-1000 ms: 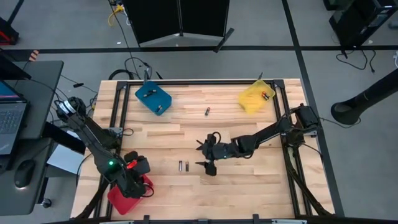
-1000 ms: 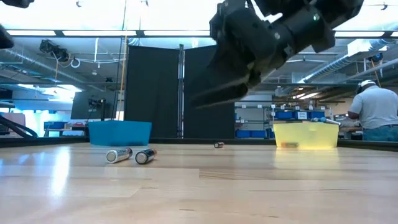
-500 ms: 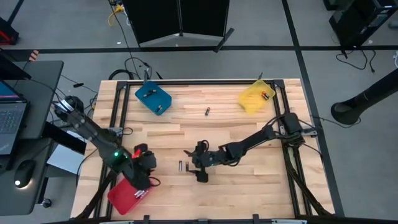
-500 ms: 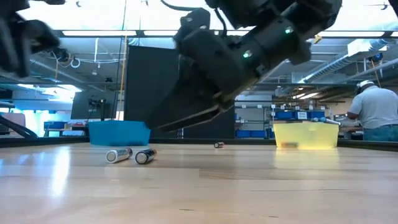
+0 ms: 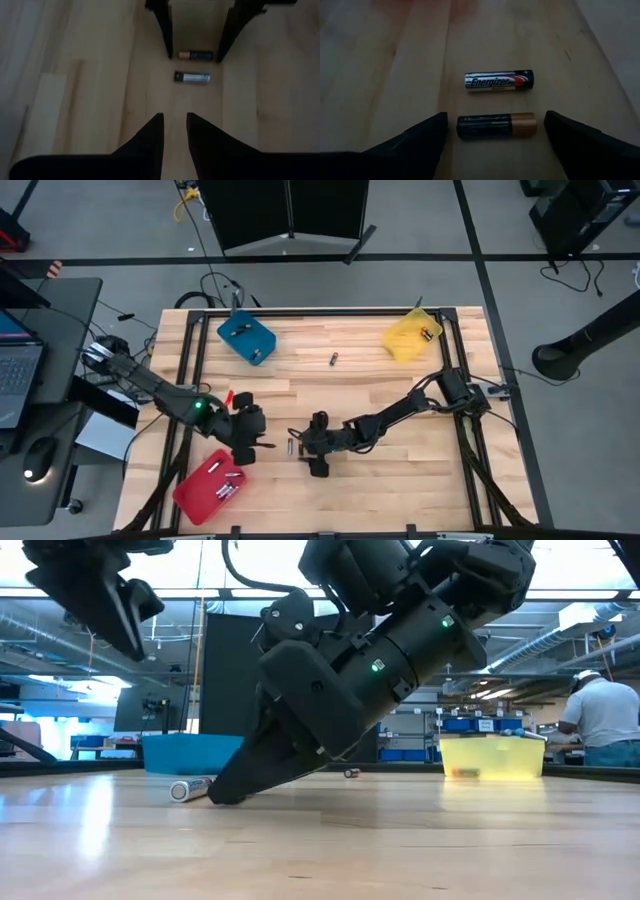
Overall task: Sort batteries
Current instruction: Put the black brown battery into the blue bin
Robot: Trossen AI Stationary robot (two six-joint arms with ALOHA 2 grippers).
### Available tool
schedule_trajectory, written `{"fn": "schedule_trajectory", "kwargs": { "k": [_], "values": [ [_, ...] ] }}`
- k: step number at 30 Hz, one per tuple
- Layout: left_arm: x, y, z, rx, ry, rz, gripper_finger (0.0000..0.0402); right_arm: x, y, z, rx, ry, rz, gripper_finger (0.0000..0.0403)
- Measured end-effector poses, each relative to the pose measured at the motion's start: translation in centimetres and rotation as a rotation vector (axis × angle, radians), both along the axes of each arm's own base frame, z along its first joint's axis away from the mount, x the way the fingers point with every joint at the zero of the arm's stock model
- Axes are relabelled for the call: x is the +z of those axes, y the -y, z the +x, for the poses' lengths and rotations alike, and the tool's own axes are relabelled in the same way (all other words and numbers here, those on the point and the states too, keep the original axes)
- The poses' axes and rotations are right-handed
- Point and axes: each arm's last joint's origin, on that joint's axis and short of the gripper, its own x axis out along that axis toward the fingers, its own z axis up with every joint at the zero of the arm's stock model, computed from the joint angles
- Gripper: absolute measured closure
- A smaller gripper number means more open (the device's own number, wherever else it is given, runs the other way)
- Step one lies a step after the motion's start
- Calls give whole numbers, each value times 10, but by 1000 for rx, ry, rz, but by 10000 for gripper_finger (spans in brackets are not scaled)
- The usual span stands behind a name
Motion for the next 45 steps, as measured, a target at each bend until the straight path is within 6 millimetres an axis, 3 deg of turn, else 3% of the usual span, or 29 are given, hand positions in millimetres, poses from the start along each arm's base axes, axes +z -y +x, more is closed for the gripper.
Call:
{"fn": "schedule_trajectory", "kwargs": {
  "k": [9, 16, 22, 27, 31, 37, 45],
  "values": [
    [6, -5, 13, 25, 105, -33, 314, 0, 1, -1, -20, -19, -6, 175],
    [15, -15, 32, 57, 305, -26, 352, 18, 6, -11, -14, -76, -132, 176],
    [3, -36, 45, 23, 522, -114, 389, 63, 16, -30, -109, -127, -307, 176],
    [0, -54, 47, -41, 772, -264, 397, 93, 24, -45, -187, -135, -423, 176],
    [-1, -66, 47, -52, 824, -354, 392, 110, 27, -52, -201, -123, -458, 176],
    [7, -75, 51, -30, 861, -344, 376, 133, 26, -60, -212, -68, -520, 176],
    [11, -81, 53, 61, 875, -298, 304, 145, 19, -68, -213, -43, -584, 176]
  ]
}}
